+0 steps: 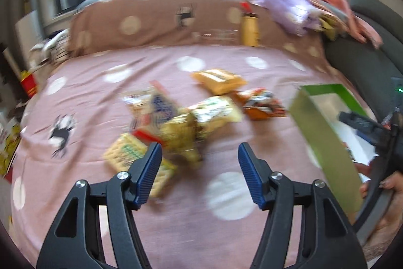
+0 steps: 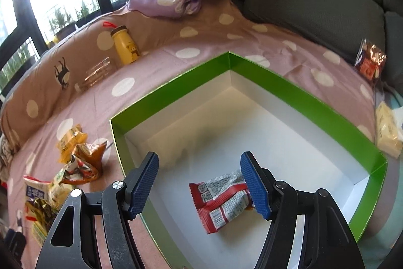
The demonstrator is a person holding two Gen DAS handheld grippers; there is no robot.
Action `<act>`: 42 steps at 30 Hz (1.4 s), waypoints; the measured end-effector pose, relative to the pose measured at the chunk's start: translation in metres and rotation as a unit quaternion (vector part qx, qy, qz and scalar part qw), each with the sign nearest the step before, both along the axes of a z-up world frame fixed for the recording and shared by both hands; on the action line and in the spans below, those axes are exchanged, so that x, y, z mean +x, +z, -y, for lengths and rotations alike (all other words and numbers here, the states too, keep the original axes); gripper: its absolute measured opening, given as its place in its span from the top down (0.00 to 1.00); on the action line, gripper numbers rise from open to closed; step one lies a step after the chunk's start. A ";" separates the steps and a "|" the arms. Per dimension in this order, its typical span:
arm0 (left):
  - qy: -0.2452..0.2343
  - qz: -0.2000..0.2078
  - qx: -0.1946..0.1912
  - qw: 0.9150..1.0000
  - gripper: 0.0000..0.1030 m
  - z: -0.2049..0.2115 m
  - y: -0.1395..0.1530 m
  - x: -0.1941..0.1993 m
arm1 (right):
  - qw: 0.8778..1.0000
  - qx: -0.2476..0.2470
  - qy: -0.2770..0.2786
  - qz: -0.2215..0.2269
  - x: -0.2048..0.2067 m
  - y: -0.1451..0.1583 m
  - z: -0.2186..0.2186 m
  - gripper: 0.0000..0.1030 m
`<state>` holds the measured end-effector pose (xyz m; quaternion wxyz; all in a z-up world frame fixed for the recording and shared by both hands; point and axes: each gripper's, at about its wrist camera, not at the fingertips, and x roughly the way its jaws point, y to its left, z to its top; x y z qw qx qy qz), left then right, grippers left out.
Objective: Organize snacks
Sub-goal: 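Withdraw the right gripper from the box back toward the snack pile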
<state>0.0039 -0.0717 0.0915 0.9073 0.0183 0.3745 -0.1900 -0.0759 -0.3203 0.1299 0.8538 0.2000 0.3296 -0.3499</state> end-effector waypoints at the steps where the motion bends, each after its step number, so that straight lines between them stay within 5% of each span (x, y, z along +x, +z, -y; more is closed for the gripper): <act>1: 0.011 -0.002 -0.004 1.000 0.39 -0.009 -0.003 0.002 | 1.000 -0.002 0.000 0.004 0.000 0.001 -0.001 0.34; 7: 0.082 -0.014 -0.009 0.996 0.39 -0.040 -0.014 0.019 | 1.000 -0.018 0.006 -0.010 0.010 0.001 -0.014 0.34; 17: 0.087 -0.037 -0.014 0.995 0.38 -0.053 -0.023 0.025 | 0.998 -0.033 0.042 -0.026 0.029 0.000 -0.045 0.34; 24: 0.093 -0.050 -0.006 0.994 0.19 -0.056 -0.030 0.031 | 0.995 -0.091 0.037 -0.013 0.021 0.016 -0.060 0.33; 26: 0.095 -0.053 -0.006 0.994 0.16 -0.058 -0.031 0.033 | 0.993 -0.104 0.048 0.007 0.017 0.025 -0.068 0.24; 34: 0.108 -0.065 0.002 0.992 0.13 -0.061 -0.036 0.036 | 0.983 -0.019 0.172 0.058 0.034 0.025 -0.102 0.19; 42: 0.112 -0.080 -0.007 0.990 0.10 -0.068 -0.041 0.042 | 0.967 0.041 0.248 0.042 0.054 0.007 -0.132 0.18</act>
